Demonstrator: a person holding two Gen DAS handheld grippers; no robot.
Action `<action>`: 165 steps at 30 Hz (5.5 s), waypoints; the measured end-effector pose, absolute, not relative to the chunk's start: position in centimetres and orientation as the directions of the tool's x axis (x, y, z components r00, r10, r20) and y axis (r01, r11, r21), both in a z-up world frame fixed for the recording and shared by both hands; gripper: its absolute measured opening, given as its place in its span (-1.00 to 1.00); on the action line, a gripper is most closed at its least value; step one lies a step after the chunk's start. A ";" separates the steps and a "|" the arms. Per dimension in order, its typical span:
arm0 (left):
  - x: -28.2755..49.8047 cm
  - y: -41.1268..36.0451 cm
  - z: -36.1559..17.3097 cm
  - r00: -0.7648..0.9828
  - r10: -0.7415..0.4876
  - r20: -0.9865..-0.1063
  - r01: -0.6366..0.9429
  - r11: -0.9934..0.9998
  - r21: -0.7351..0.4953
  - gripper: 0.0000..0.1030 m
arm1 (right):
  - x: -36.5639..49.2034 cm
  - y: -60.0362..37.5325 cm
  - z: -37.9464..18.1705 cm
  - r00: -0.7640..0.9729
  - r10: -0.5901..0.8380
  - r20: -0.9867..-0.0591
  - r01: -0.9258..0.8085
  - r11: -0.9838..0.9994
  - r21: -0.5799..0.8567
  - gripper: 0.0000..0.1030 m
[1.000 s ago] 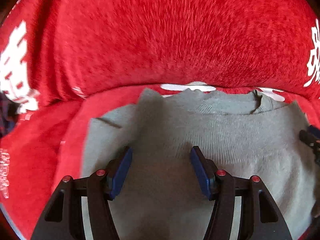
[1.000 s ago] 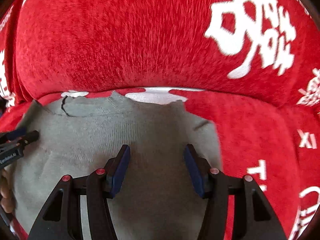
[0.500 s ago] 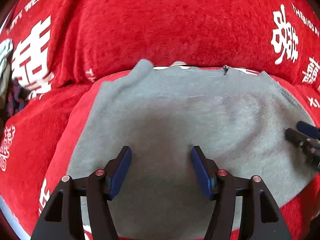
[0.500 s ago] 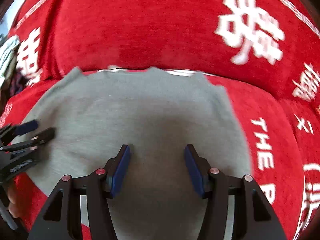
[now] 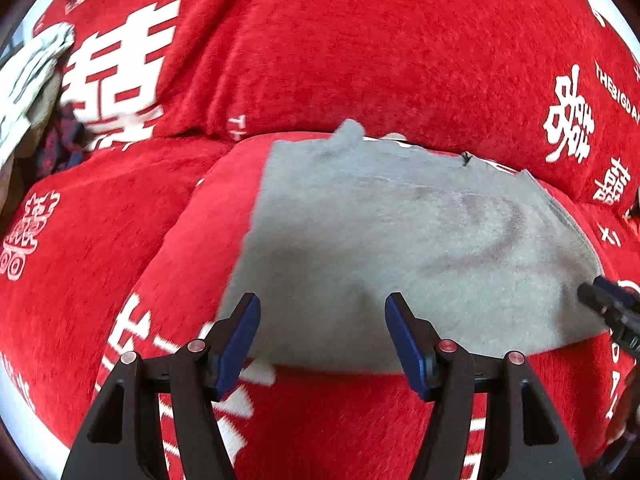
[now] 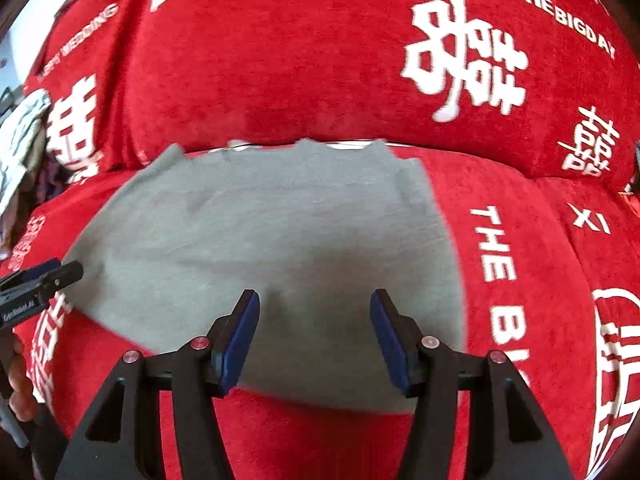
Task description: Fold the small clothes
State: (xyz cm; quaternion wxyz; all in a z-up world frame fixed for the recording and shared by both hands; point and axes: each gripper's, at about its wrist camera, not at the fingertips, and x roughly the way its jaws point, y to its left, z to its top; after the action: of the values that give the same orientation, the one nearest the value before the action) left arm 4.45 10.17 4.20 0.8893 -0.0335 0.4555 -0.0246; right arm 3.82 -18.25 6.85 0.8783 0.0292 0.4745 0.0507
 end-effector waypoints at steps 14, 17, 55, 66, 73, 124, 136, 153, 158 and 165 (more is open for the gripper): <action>2.8 14.5 1.4 0.540 -0.134 -0.831 -0.064 0.978 -0.199 0.28 | 1.4 -19.4 6.1 0.516 0.066 -0.854 0.005 0.997 0.080 0.20; 2.9 14.4 0.7 0.529 -0.170 -0.831 -0.062 0.970 -0.237 0.28 | 1.4 -19.0 6.6 0.523 0.071 -0.850 -0.004 0.997 0.081 0.20; 6.8 16.0 -0.6 0.634 -0.417 -0.652 -0.016 0.835 -0.550 -0.60 | 26.5 7.9 1.8 0.126 0.315 -0.941 -0.163 0.942 0.294 0.24; 7.3 16.6 -1.2 0.617 -0.425 -0.662 -0.037 0.825 -0.564 -0.60 | 26.1 15.7 -0.8 0.145 -0.025 -0.989 -0.370 0.926 -0.078 0.56; 7.2 16.4 -0.9 0.620 -0.403 -0.673 -0.039 0.841 -0.539 -0.67 | 25.4 14.8 -0.1 0.197 -0.044 -0.979 -0.371 0.921 -0.116 -0.52; 5.9 1.5 9.4 0.626 -0.227 -0.746 0.142 0.974 -0.178 -0.70 | 24.3 -9.3 10.0 0.277 0.457 -0.845 -0.262 0.882 0.391 -0.69; 4.8 -2.8 9.8 0.615 -0.239 -0.751 0.197 0.969 -0.146 -0.70 | 23.1 -14.6 11.0 0.306 0.468 -0.829 -0.286 0.876 0.389 -0.69; 4.0 -8.7 10.0 0.600 -0.238 -0.764 0.269 0.959 -0.087 -0.70 | 21.9 -21.1 10.9 0.343 0.514 -0.786 -0.270 0.856 0.441 -0.69; 3.9 -10.8 10.0 0.595 -0.236 -0.769 0.292 0.954 -0.066 -0.70 | 21.7 -23.2 10.6 0.351 0.521 -0.778 -0.261 0.852 0.453 -0.69; 3.6 -14.4 9.5 0.582 -0.228 -0.780 0.339 0.941 -0.022 -0.70 | 21.6 -25.9 9.9 0.357 0.526 -0.772 -0.246 0.850 0.465 -0.69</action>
State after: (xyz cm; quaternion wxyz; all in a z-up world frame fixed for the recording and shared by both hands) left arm 3.62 -14.39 9.49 0.8871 0.0647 0.4282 -0.1597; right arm 21.58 -25.87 9.89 0.8124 0.1358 0.5149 0.2375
